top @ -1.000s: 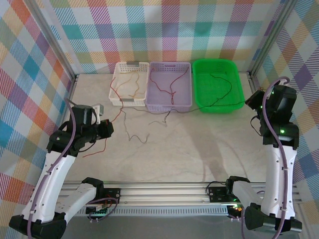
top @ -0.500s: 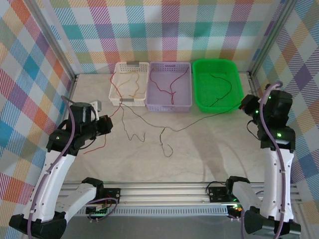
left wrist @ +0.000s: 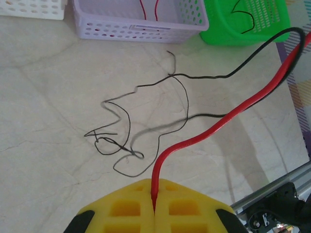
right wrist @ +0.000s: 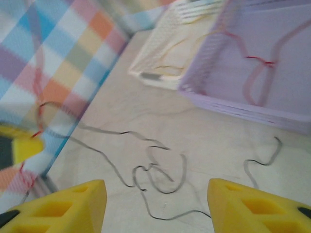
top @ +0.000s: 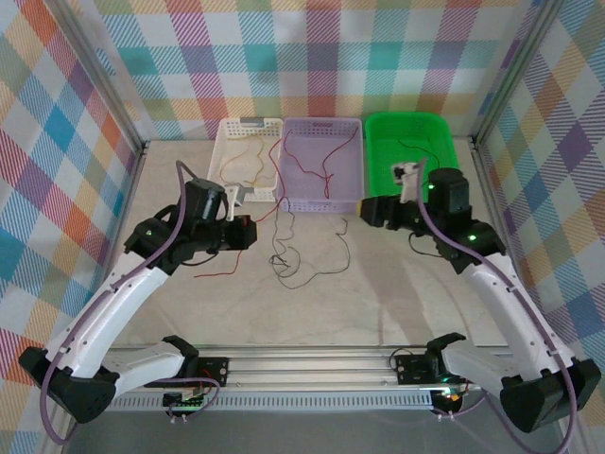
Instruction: Untangle the cables
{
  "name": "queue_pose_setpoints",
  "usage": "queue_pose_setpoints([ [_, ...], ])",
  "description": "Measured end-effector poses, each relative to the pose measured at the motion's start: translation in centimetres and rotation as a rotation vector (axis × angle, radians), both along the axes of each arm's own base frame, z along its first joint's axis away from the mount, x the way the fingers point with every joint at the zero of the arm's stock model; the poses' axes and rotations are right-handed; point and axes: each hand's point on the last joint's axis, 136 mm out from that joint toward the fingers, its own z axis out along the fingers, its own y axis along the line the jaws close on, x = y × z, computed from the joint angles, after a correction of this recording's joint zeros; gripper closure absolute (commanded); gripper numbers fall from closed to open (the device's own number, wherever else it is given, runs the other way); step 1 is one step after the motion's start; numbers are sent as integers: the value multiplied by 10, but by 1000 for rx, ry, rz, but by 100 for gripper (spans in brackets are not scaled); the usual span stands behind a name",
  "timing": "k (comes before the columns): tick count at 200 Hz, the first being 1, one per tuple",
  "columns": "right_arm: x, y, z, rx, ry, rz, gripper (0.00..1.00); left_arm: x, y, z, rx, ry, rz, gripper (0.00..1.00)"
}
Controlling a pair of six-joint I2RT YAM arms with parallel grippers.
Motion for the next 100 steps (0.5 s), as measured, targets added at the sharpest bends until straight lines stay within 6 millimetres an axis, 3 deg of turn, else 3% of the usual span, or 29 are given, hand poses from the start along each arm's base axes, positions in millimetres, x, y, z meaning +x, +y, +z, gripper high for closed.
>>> queue_pose_setpoints([
  [59, -33, 79, -28, 38, -70, 259, 37, 14, -19, 10, -31, -15, -9, 100],
  [100, -34, 127, -47, 32, -106, 319, 39, 12, -30, 10, -36, -5, -27, 100],
])
